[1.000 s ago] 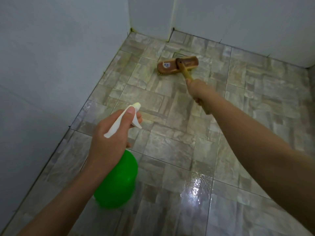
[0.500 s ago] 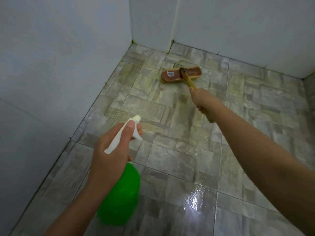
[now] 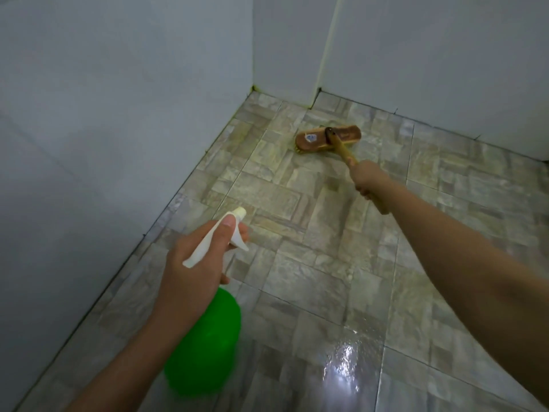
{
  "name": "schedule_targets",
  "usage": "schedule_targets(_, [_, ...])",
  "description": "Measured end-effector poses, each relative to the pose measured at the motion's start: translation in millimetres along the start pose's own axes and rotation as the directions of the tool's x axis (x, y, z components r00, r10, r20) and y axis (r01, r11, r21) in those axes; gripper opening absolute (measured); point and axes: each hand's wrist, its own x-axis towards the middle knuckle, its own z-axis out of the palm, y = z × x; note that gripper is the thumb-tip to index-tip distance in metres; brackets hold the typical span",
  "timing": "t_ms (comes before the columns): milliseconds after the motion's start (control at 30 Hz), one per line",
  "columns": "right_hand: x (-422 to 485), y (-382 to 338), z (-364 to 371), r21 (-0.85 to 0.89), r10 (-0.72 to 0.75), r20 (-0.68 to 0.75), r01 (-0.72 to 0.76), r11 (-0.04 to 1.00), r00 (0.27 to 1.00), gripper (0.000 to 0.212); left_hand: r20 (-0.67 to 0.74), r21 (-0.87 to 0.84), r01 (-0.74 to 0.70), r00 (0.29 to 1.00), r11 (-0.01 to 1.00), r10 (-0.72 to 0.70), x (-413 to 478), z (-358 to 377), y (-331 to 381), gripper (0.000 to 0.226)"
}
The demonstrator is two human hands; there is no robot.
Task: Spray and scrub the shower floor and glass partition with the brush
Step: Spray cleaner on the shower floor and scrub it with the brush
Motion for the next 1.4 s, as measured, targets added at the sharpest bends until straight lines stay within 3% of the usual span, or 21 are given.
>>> schedule_targets(100, [-26, 17, 12, 0.016, -0.098, -0.020, 0.098, 0.995, 0.995, 0.051, -0.046, 0.015, -0.009, 0.999, 1.000, 0.010, -10, -14, 0, 0.030])
schedule_targets(200, [-76, 48, 35, -0.043, -0.254, 0.052, 0.257, 0.966, 0.966, 0.057, -0.095, 0.031, -0.006, 0.995, 0.999, 0.009, -22, -34, -2, 0.027])
schedule_targets(333, [-110, 47, 66, -0.207, -0.417, 0.265, 0.474, 0.856, 0.869, 0.059, -0.182, 0.019, 0.008, 0.983, 1.000, -0.004, -40, -60, -2, 0.027])
schedule_targets(500, [-122, -31, 117, -0.310, -0.545, 0.437, 0.688, 0.656, 0.716, 0.058, -0.234, 0.022, 0.066, 0.970, 0.998, -0.059, -50, -74, -14, 0.027])
schedule_targets(600, [-131, -17, 111, -0.325, -0.508, 0.495, 0.693, 0.644, 0.705, 0.056, -0.242, -0.002, 0.082, 0.967, 0.997, -0.080, -53, -76, -19, 0.028])
schedule_targets(767, [-161, 83, 33, -0.521, -0.294, 0.482, 0.540, 0.661, 0.825, 0.074, -0.223, -0.070, 0.078, 0.971, 0.994, -0.092, -56, -78, -14, 0.029])
schedule_targets(867, [-156, 39, 53, -0.539, -0.357, 0.462, 0.576, 0.615, 0.812, 0.061, -0.197, -0.056, 0.066, 0.978, 0.996, -0.076, -56, -74, -13, 0.042])
schedule_targets(1033, [-137, -85, 127, -0.350, -0.524, 0.492, 0.709, 0.613, 0.695, 0.050, -0.187, -0.024, 0.047, 0.981, 0.999, -0.051, -55, -73, -18, 0.050])
schedule_targets(1100, [-127, -76, 123, -0.343, -0.536, 0.485, 0.714, 0.610, 0.691, 0.050, -0.193, -0.035, 0.044, 0.980, 0.998, -0.050, -53, -75, -19, 0.045])
schedule_targets(1267, [-112, 1, 74, -0.451, -0.405, 0.430, 0.581, 0.677, 0.807, 0.063, -0.204, -0.047, 0.051, 0.977, 0.998, -0.060, -48, -80, -19, 0.043])
schedule_targets(1400, [-110, -64, 97, -0.443, -0.495, 0.446, 0.665, 0.601, 0.745, 0.055, -0.211, -0.051, 0.073, 0.974, 0.996, -0.083, -41, -80, -21, 0.045])
